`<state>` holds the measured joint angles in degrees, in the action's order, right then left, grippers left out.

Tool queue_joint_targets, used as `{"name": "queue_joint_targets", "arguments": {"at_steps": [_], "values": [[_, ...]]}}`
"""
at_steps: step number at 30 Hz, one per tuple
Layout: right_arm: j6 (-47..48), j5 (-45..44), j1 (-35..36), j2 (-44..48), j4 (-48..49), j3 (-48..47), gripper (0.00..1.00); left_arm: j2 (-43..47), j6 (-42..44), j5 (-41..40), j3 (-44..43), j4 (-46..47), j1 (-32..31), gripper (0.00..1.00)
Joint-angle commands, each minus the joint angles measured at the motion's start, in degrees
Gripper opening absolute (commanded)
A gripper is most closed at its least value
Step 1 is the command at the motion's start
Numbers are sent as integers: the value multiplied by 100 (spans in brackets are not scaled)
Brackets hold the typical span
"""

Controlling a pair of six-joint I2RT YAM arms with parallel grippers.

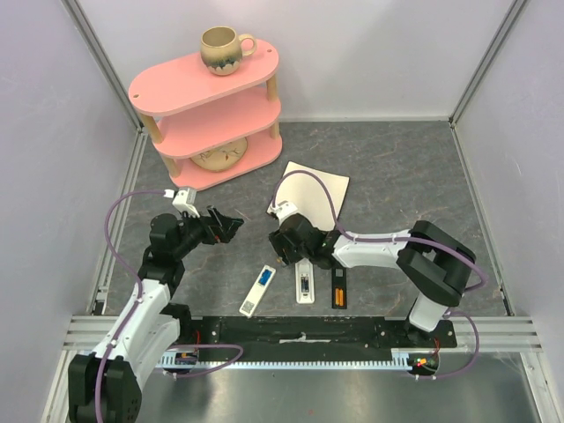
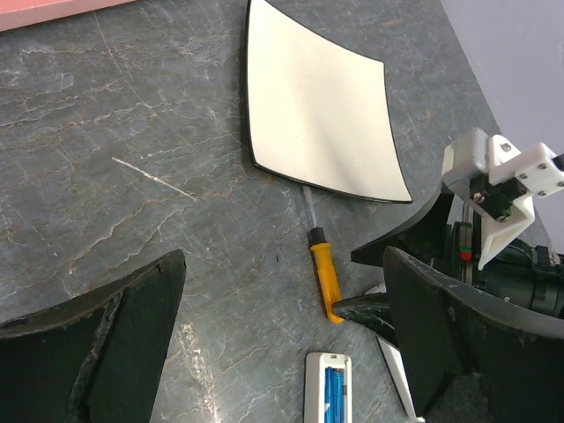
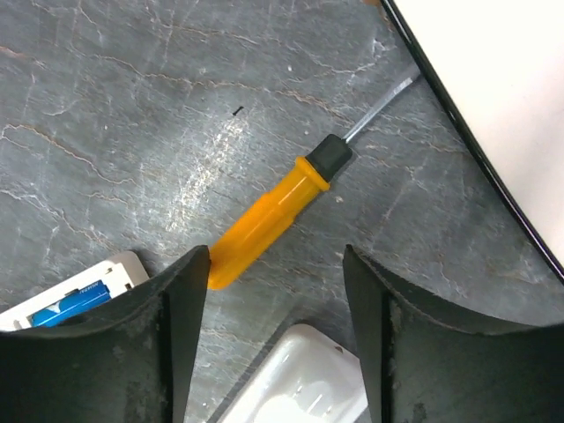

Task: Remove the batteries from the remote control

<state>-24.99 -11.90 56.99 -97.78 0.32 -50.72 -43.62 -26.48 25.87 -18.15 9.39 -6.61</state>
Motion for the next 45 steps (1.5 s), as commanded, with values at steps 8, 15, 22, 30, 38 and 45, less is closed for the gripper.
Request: {"name": "queue_joint_targets", "arguments": {"at_steps": [8,15,22,30,38,45], "values": [[-340,38,67,-532,153,-210,43,64,248,155,-145,55,2,99],[-120,171,84,-365,91,-193,0,248,345,130,-189,-137,-7,97],[389,434,84,171,197,-368,0,934,661,-3,-30,-34,-103,97],[969,1013,-188,593,-295,-764,0,66,1495,-617,-759,-77,-1183,92],[1585,2121,-944,1217,-1085,-615,0,-920,3199,-1023,-1305,-17,-2564,93],[1787,2666,-1103,1551,-1613,-702,0,-929,4616,-846,-857,669,-3416,97]]}}
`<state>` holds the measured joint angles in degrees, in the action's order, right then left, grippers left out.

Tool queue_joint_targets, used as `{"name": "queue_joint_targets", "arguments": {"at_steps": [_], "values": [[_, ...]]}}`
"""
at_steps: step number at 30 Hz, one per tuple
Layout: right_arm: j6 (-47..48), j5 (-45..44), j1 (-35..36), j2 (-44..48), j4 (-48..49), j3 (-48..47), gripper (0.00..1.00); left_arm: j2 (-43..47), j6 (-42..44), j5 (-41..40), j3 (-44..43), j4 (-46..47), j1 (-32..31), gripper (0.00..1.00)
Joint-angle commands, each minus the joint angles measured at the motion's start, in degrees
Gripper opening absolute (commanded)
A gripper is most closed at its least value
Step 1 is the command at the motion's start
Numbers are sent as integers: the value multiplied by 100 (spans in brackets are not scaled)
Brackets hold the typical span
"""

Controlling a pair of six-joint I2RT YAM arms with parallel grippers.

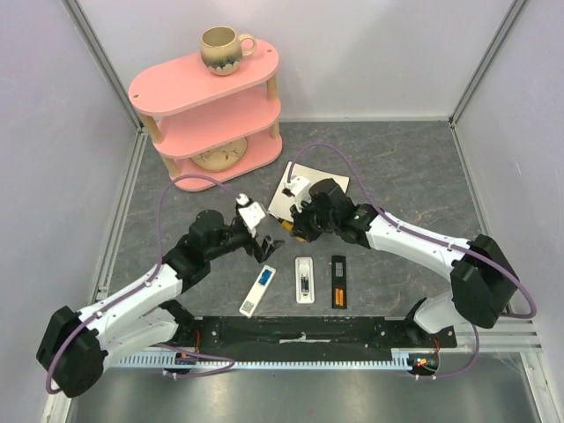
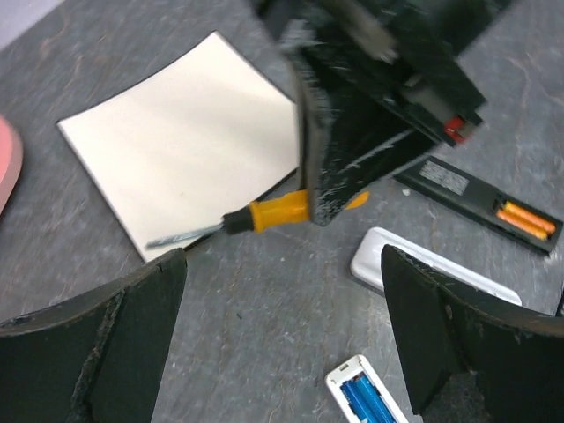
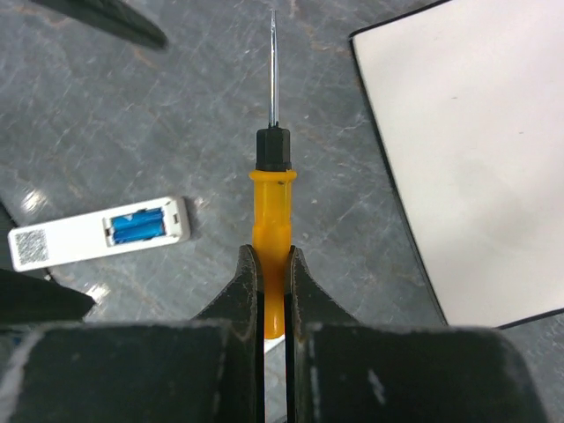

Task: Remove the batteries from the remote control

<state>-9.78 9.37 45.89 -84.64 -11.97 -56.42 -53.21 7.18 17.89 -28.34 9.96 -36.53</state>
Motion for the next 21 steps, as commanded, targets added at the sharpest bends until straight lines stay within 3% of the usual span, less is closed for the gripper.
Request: {"name": "queue_joint_targets", "arguments": {"at_steps": [1,8,16,21], "values": [[266,644,-1,255,-420,-141,0,-13,1433,-188,144,622,-590,98],[275,865,-1,334,-561,-185,0,-777,2129,-602,-260,340,-1127,98],[328,1006,-1,633,-684,-202,0,-1428,2121,-1120,-348,481,-1347,95],[319,1050,-1,686,-710,-211,0,-1508,2042,-1235,-497,358,-1374,79]]}}
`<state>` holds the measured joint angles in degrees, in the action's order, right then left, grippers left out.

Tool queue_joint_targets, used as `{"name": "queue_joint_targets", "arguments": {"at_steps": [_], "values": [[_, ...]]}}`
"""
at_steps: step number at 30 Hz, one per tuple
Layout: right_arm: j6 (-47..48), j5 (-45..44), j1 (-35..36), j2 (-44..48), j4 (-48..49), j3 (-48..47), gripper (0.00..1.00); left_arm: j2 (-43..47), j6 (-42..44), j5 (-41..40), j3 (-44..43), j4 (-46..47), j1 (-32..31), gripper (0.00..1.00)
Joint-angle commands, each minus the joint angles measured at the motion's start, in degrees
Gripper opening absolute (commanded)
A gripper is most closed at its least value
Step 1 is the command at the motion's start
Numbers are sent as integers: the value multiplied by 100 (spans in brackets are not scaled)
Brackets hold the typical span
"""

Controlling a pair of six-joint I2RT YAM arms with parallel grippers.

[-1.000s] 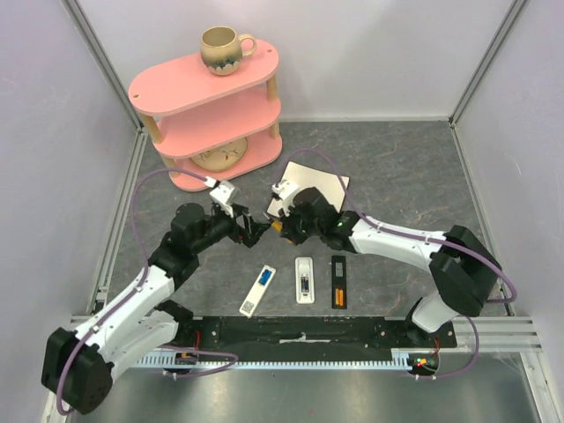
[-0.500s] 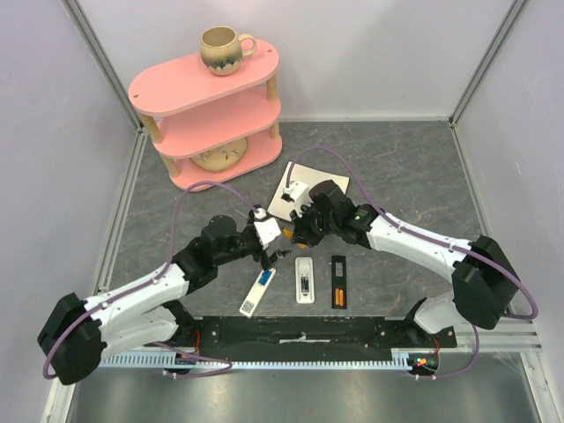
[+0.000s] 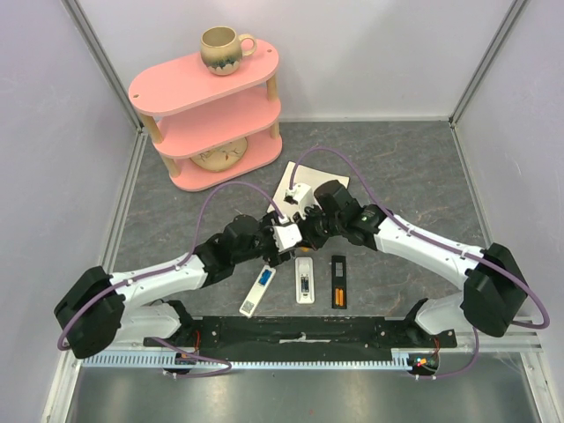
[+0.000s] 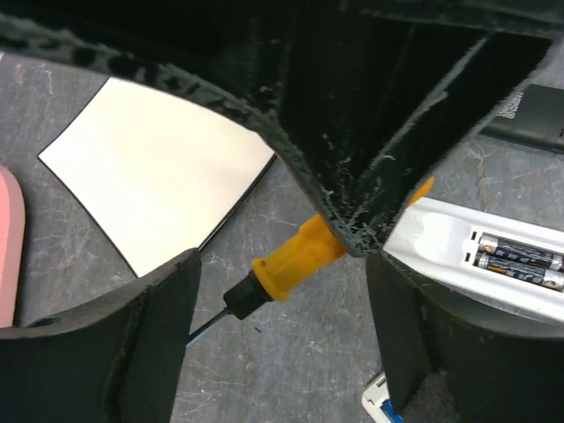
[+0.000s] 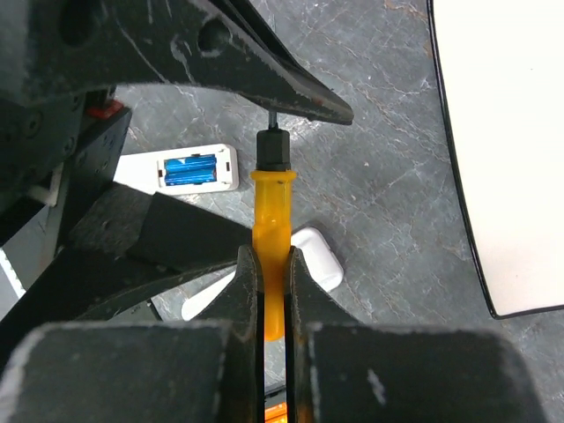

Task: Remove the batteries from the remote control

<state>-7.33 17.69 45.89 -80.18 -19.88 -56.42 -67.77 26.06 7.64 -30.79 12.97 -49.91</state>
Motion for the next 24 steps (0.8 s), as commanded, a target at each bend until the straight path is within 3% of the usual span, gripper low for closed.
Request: {"name": "queue_joint_targets", "arguments": {"at_steps": [1,2,4,8,13,14,16,17,24], "values": [[74,261,-1,240,89,-211,0,-44,145,-123,-270,39,-36,75],[57,270,-1,231,98,-220,0,-44,118,-79,-287,39,-28,65],[39,261,-10,196,90,-229,0,-61,66,70,-358,-23,-36,55],[4,165,-10,205,107,-246,0,-70,13,194,-446,-111,-36,15],[-224,-248,-10,231,186,-282,2,-26,-101,317,-367,-23,-36,8],[-277,-362,-18,249,212,-281,13,-17,-119,317,-349,73,-36,6],[-382,-608,-53,292,326,-246,25,18,-215,256,-297,144,-36,5],[-426,-740,-71,327,362,-238,40,27,-259,203,-279,223,-36,4],[-1024,-1663,-273,1160,1336,298,83,-8,-926,-244,-252,294,-36,2]]}}
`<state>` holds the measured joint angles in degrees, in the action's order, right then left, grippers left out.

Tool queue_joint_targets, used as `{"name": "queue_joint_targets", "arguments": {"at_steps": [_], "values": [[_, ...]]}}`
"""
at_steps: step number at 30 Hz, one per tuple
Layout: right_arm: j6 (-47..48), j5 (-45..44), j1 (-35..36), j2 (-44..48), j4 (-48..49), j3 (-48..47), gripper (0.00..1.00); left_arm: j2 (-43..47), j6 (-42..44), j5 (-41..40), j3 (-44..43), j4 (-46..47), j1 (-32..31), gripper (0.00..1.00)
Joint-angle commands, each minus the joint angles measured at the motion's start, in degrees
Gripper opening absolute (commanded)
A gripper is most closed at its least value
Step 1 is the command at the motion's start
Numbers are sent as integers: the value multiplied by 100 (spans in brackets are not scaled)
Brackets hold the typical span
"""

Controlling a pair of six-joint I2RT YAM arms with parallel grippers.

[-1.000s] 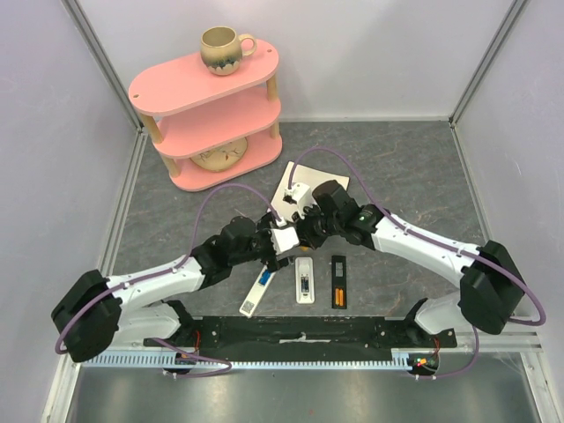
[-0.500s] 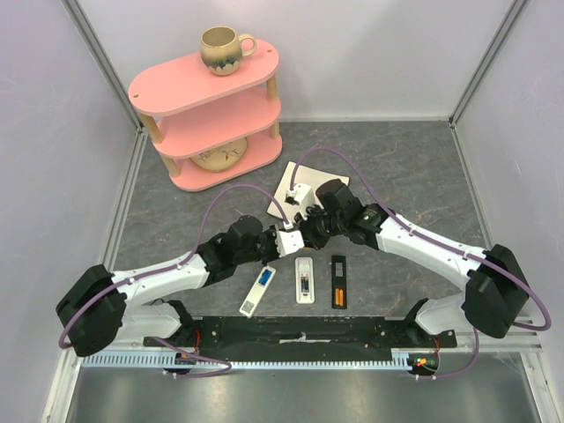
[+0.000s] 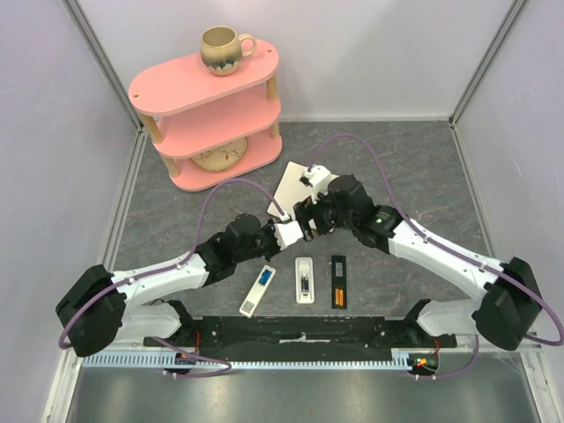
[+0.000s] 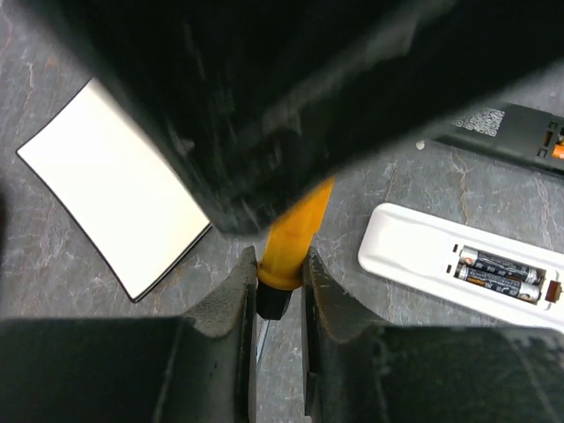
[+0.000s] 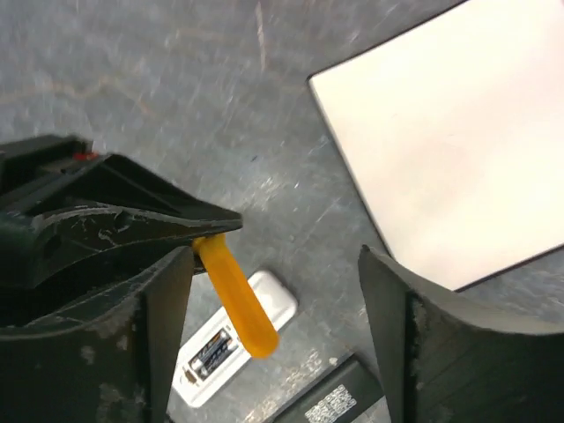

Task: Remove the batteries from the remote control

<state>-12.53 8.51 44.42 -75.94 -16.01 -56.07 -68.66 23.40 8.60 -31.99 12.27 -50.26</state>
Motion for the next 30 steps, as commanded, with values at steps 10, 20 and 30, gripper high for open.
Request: {"name": "queue_joint_targets", "arguments": {"at_steps": [10,20,30], "values": [[-829,-879,-241,2653,2986,1993,98,459,-2267,185,-369,381,60,2],[-1040,1134,-241,2840,4738,2628,97,670,-3491,1556,-607,1056,130,2],[-1664,1399,-250,2470,5635,2803,53,688,-3799,1794,-475,1611,166,2]]}}
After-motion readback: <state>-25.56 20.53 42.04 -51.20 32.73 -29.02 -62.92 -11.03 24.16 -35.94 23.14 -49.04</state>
